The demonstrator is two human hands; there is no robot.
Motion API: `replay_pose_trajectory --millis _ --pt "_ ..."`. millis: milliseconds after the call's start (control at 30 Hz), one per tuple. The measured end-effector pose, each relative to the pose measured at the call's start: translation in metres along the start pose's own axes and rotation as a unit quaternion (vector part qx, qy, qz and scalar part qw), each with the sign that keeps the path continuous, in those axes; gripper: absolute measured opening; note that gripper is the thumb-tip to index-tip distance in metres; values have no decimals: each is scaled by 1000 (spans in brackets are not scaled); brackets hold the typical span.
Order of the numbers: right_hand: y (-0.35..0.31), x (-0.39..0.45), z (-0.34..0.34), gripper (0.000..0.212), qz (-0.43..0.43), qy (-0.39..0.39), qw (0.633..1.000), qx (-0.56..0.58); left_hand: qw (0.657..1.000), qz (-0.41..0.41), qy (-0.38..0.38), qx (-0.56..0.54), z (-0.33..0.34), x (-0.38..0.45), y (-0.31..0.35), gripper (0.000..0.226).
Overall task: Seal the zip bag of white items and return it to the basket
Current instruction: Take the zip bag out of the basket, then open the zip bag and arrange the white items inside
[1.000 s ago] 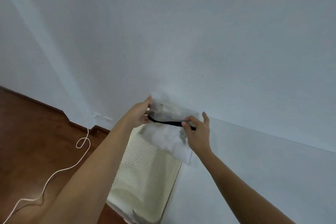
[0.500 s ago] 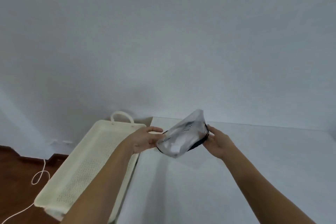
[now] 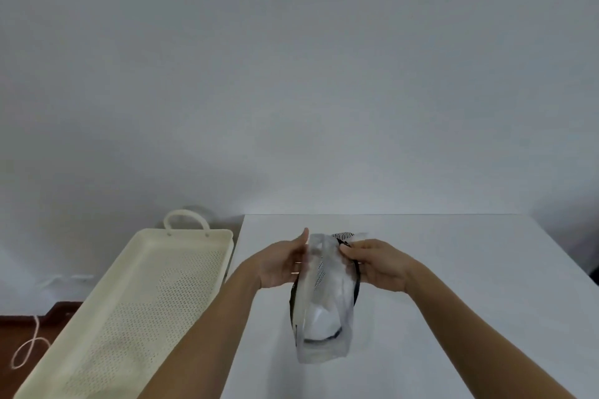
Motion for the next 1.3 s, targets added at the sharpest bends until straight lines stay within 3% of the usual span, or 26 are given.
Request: replay_pose_trajectory --millis 133,300,467,533,667,733,800,867,1000,1067,1167,1233,1300 --pt "-4 -1 -5 14 -20 15 998 -49 997 48 21 62 -8 -2 10 21" --pt "-10 5 -8 13 -95 72 982 -148 983 100 76 136 -26 -4 22 24" --pt "-14 4 -9 11 -166 113 964 -173 947 180 162 209 -32 -12 31 26" --pt "-19 4 -5 11 -217 159 940 -209 904 251 248 241 -32 -16 41 28" --pt "-39 12 14 12 -349 276 864 -238 739 413 404 346 -35 -27 65 28" --pt "-44 12 22 17 -381 264 858 -223 708 449 413 355 -32 -33 68 22" --pt "-52 11 29 22 -397 238 856 -232 736 452 365 349 -32 -34 70 14" --pt "-62 10 33 20 -407 213 852 -252 761 422 309 383 -27 -28 74 24" --pt "-72 11 31 13 -387 194 869 -241 761 409 304 403 -23 -21 85 15" --pt "-69 14 19 30 -329 169 907 -200 762 402 341 375 -28 -20 91 15" --pt "-51 18 1 52 -176 49 979 -91 776 382 377 332 -37 -20 99 18" --pt "-41 15 -5 35 -125 -7 991 -56 777 373 371 346 -39 -18 104 20" --pt "-43 13 -7 17 -148 -5 987 -66 780 364 362 358 -39 -16 105 20"
Point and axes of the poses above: each hand's wrist, its own x-axis towards the middle knuckle, its own z-axis out of the palm, y = z × x, the point moved 5 cm from there along x, towards the middle knuckle, and after that the axes turned 11 degrees about x, right-handed, at the moved point
